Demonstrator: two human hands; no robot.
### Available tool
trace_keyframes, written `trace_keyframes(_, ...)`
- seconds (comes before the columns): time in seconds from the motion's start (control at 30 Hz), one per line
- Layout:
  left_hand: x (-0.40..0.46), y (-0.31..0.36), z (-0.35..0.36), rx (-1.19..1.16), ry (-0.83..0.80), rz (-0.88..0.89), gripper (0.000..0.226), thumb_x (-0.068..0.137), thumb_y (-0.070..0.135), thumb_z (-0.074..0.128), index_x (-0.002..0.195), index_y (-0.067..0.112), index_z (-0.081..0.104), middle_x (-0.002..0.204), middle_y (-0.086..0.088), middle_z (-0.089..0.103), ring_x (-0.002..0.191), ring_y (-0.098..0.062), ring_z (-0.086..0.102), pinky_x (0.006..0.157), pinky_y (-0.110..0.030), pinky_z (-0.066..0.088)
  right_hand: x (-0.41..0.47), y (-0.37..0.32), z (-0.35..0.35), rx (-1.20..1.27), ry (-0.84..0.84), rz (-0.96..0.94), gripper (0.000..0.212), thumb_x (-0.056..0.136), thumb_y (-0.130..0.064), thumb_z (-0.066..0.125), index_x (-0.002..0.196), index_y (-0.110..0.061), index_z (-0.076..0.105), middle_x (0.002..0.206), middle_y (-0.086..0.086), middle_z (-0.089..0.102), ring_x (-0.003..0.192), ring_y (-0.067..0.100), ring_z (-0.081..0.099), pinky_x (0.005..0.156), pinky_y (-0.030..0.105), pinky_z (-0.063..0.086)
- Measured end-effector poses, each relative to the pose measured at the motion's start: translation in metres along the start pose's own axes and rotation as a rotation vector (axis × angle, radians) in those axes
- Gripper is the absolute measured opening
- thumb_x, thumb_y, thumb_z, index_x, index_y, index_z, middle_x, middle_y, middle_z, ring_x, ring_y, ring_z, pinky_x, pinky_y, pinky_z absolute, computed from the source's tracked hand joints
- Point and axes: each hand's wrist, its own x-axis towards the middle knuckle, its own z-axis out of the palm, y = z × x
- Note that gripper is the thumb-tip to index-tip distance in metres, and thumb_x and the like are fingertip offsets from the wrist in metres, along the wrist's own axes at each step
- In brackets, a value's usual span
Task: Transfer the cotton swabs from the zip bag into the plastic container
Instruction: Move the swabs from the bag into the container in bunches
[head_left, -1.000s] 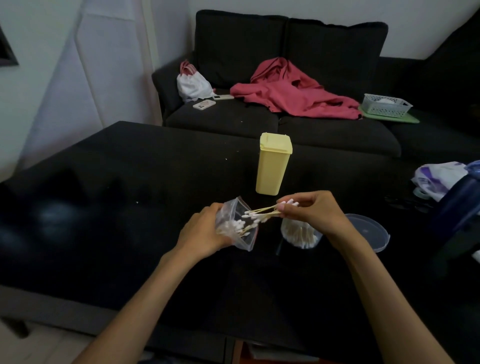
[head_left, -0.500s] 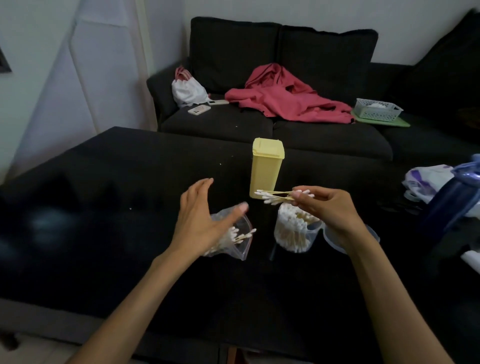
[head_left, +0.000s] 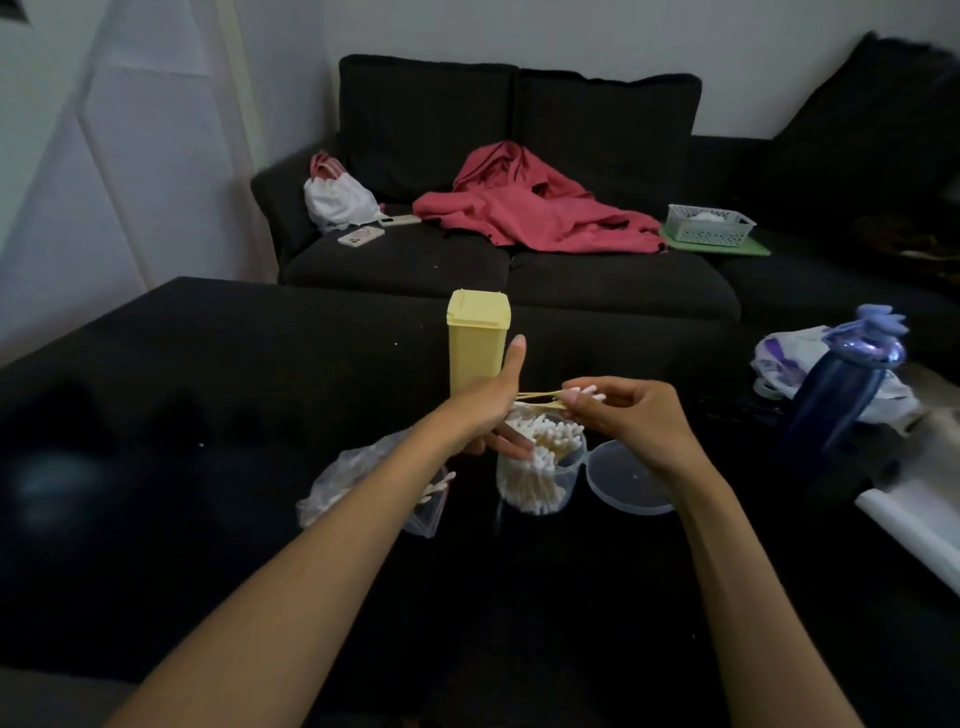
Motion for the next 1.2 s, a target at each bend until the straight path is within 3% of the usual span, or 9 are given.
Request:
trace_keyframes(0.13, 0.006, -0.004, 0.012, -0.204, 0.034, 0.048, 0.068, 0.093, 0.067, 0.015, 0.091, 0.013, 0.055, 0.076, -0.002, 0.060, 0.060, -0.010, 0.047, 0.056, -0.025, 0.033, 0.002, 0.003, -0.002, -0.018, -0.019, 0.021, 0.015, 0.080, -0.014, 0.071, 0.095, -0.013, 0.073, 0.085, 0.003, 0.074, 0.078, 0.010, 0.071, 0.064, 0.014, 0.053)
trace_keyframes(0.23, 0.012, -0.011, 0.018, -0.291, 0.052, 0.069, 0.052, 0.095, 0.060, 0.033, 0.079, 0.016, 0.057, 0.067, 0.002, 0.051, 0.058, -0.009, 0.041, 0.055, -0.024, 0.032, 0.003, 0.006, -0.002, -0.001, -0.037, 0.057, 0.017, 0.080, -0.014, 0.071, 0.097, -0.010, 0.073, 0.087, 0.006, 0.074, 0.075, 0.009, 0.071, 0.066, 0.014, 0.055)
trace_keyframes(0.4, 0.021, -0.021, 0.029, -0.349, 0.180, 0.167, 0.033, 0.097, 0.040, 0.046, 0.082, 0.015, 0.060, 0.071, 0.001, 0.059, 0.068, -0.010, 0.054, 0.065, -0.025, 0.042, 0.003, 0.007, 0.002, 0.084, -0.026, 0.167, 0.010, 0.079, -0.013, 0.071, 0.089, -0.015, 0.071, 0.085, 0.003, 0.071, 0.072, 0.007, 0.068, 0.061, 0.013, 0.053)
trace_keyframes(0.57, 0.024, -0.023, 0.036, -0.351, 0.282, 0.236, 0.035, 0.097, 0.040, 0.048, 0.080, 0.012, 0.061, 0.076, -0.003, 0.062, 0.084, -0.019, 0.061, 0.080, -0.032, 0.045, 0.002, 0.006, 0.004, 0.176, -0.015, 0.185, 0.012, 0.083, -0.012, 0.068, 0.095, -0.013, 0.070, 0.083, 0.001, 0.070, 0.064, 0.003, 0.069, 0.058, 0.010, 0.052)
trace_keyframes(0.7, 0.023, -0.021, 0.034, -0.343, 0.317, 0.264, 0.033, 0.097, 0.040, 0.047, 0.076, 0.016, 0.057, 0.080, -0.004, 0.063, 0.095, -0.024, 0.064, 0.089, -0.036, 0.047, 0.004, 0.008, 0.008, 0.192, -0.009, 0.160, 0.011, 0.087, -0.020, 0.063, 0.097, -0.017, 0.068, 0.093, 0.006, 0.070, 0.076, 0.009, 0.070, 0.065, 0.014, 0.055)
trace_keyframes(0.83, 0.022, -0.022, 0.035, -0.318, 0.355, 0.299, 0.035, 0.096, 0.043, 0.046, 0.074, 0.018, 0.056, 0.089, -0.009, 0.067, 0.095, -0.023, 0.065, 0.090, -0.040, 0.048, 0.009, 0.013, 0.014, 0.112, 0.031, 0.140, 0.019, 0.093, -0.024, 0.056, 0.108, -0.015, 0.064, 0.098, 0.008, 0.068, 0.078, 0.012, 0.069, 0.066, 0.017, 0.057)
trace_keyframes(1.0, 0.022, -0.017, 0.037, -0.257, 0.407, 0.337, 0.035, 0.098, 0.045, 0.040, 0.078, 0.020, 0.054, 0.082, 0.001, 0.061, 0.082, -0.013, 0.059, 0.074, -0.029, 0.045, 0.009, 0.017, 0.025, -0.064, 0.032, 0.101, 0.027, 0.102, -0.029, 0.033, 0.110, -0.016, 0.056, 0.093, 0.006, 0.064, 0.076, 0.014, 0.063, 0.069, 0.030, 0.052)
trace_keyframes(1.1, 0.021, -0.015, 0.041, -0.263, 0.381, 0.346, 0.040, 0.101, 0.044, 0.033, 0.089, 0.014, 0.057, 0.094, -0.009, 0.066, 0.090, -0.021, 0.063, 0.083, -0.036, 0.048, 0.010, 0.020, 0.033, -0.157, 0.098, 0.099, 0.033, 0.103, -0.033, 0.025, 0.108, -0.016, 0.053, 0.095, 0.005, 0.060, 0.084, 0.015, 0.060, 0.076, 0.035, 0.050)
trace_keyframes(1.2, 0.021, -0.012, 0.045, -0.266, 0.347, 0.343, 0.045, 0.103, 0.039, 0.025, 0.100, 0.009, 0.059, 0.101, -0.015, 0.065, 0.095, -0.025, 0.062, 0.088, -0.038, 0.046, 0.012, 0.021, 0.035, -0.172, 0.110, 0.108, 0.034, 0.103, -0.034, 0.026, 0.107, -0.013, 0.052, 0.086, 0.004, 0.055, 0.073, 0.012, 0.052, 0.071, 0.032, 0.044)
